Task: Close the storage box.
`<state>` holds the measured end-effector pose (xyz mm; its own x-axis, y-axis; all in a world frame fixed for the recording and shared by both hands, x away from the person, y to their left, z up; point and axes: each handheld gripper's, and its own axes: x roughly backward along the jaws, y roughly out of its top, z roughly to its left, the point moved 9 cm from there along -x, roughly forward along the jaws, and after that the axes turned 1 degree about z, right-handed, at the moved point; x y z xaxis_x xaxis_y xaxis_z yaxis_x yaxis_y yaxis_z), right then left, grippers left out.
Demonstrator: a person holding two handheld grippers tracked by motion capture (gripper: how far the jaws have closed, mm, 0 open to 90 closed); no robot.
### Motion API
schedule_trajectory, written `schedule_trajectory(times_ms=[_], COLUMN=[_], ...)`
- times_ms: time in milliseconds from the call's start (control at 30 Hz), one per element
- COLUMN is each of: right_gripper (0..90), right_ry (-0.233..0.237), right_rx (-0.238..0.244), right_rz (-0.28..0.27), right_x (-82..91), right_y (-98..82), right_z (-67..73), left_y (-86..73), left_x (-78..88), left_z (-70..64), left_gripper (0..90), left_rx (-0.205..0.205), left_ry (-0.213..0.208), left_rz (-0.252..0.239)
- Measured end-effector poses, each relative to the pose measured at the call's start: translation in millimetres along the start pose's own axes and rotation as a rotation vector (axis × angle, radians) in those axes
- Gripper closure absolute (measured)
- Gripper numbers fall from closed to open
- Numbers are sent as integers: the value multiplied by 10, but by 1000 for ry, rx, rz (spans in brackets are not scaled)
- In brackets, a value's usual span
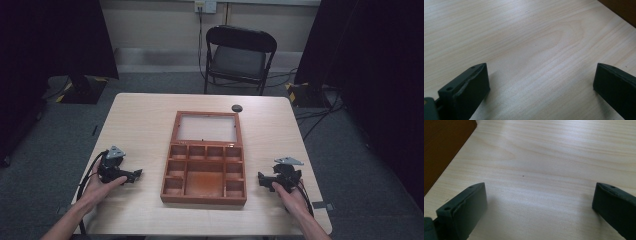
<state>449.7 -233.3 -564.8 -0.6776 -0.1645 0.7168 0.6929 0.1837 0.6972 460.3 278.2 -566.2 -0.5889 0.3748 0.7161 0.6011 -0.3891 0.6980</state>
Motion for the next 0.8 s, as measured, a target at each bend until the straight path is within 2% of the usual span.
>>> schedule_trajectory(times_ms=[133, 233, 300, 333, 367, 400, 433, 500, 533, 567, 600, 667, 733, 800], right_gripper=[0, 0, 0, 26, 89, 172, 201, 121, 169, 169, 132, 160, 147, 149], right_ry=[-13, -7, 13, 13, 16, 14, 4, -3, 2, 2, 13, 33, 42, 77], right_rx=[-13, -6, 20, 29, 27, 20, 7, -9, -11, -11, -5, 9, 13, 2], right_rz=[-2, 11, 36, 37, 34, 28, 20, 14, 11, 11, 14, -6, -21, -32], right_x=[3, 12, 34, 43, 55, 72, 88, 102, 109, 109, 129, 161, 189, 213], right_y=[-2, -8, -21, -17, -7, 5, 21, 41, 51, 51, 67, 107, 140, 184], right_z=[12, 19, 22, 15, 9, -3, -18, -42, -42, -42, -26, 0, 15, 48], left_y=[7, 29, 35, 38, 44, 51, 61, 73, 101, 101, 114, 154, 182, 225], left_x=[12, 44, 55, 68, 80, 95, 101, 116, 144, 144, 156, 184, 193, 205], left_z=[10, 19, 19, 26, 34, 40, 45, 52, 63, 63, 66, 44, 18, -15], left_gripper=[21, 145, 171, 170, 169, 169, 171, 172, 174, 179, 184, 184, 184, 184], left_rx=[10, 32, 50, 55, 58, 65, 69, 83, 94, 94, 99, 104, 105, 101], left_ry=[13, 28, 14, 13, 14, 9, 9, 9, 6, 6, 6, 7, -2, -16], left_rz=[0, -12, -5, -8, -14, -19, -26, -29, -43, -43, -47, -58, -64, -65])
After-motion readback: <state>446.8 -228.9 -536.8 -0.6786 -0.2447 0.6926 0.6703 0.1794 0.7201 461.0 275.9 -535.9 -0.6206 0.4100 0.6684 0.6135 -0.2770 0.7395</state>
